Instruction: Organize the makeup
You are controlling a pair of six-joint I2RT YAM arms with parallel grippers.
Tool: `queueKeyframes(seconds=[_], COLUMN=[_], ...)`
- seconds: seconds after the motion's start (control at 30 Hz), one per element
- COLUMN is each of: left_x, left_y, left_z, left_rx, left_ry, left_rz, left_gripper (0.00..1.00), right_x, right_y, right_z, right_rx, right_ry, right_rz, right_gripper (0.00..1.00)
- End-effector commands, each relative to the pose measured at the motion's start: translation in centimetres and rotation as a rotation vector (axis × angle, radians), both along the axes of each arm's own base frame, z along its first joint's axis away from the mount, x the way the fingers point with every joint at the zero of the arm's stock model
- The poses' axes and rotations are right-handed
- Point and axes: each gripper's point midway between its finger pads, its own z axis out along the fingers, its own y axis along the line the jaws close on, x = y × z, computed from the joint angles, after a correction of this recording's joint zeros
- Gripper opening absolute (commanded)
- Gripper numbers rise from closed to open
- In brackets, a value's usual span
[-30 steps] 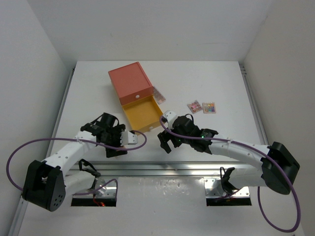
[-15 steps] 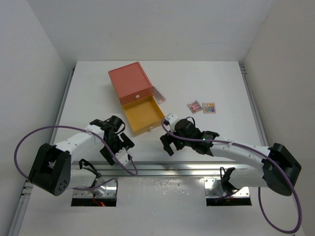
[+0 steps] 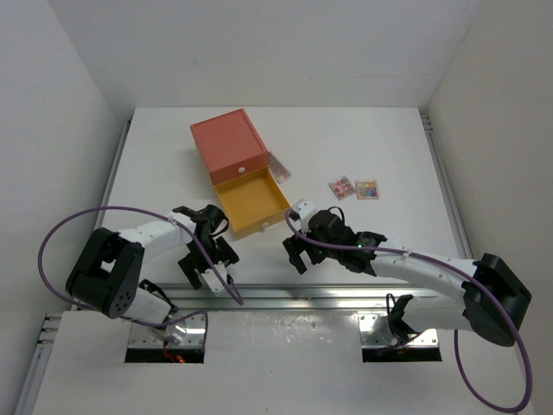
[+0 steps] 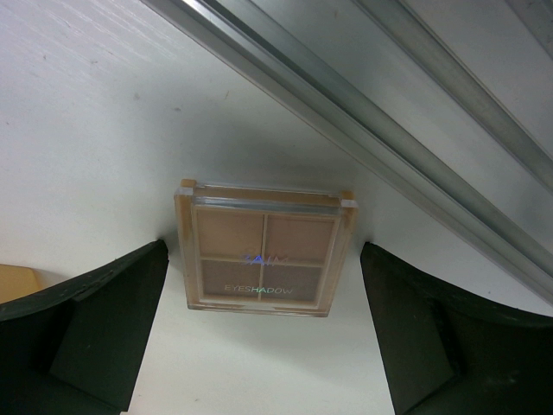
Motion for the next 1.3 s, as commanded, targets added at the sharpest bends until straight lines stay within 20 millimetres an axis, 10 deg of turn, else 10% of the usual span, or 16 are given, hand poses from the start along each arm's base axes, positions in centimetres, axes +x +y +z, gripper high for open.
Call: queueKeyframes(seconds=[0.0,0.17,0.43,0.87,1.07,1.27], left_x=[1.0,0.8,-1.6,-2.5,4.2,13.4], left_y=[-0.9,-0.4,0.4,-5.4,-10.3,-12.8], left_z=[0.2,-0.9,-1.1,10.4,16.8,16.9], left_rx=[-0.016,0.011,0.057,-0.269,-0.519,-0.646], left_ry=[-0.034,-0.007,0.054,0.203,0.253,0.161], left_rz=[-0.138,-0.112,-0.049,0.337,0.654,1.032], left_gripper=[1.0,0.98,0.47,0.32,0.32,0.33], right_x=[0.2,0.3,1.0,7.0,11.6,15.6], right_y=[0.0,0.0,-0.5,-5.6,-9.3,-14.7], right_z=[0.6,0.7,1.1,5.5,7.5,7.0], right_rx=[0.023,0.019,0.0,0.007,0.082,0.022], right_ry=[-0.021,-0.023,-0.052,-0.011,0.029,0.097], right_rz=[-0.022,-0.024,-0.046,-0.374,-0.545,-0.719], right_gripper=[0.99,0.99,0.99,0.99,0.99,0.99])
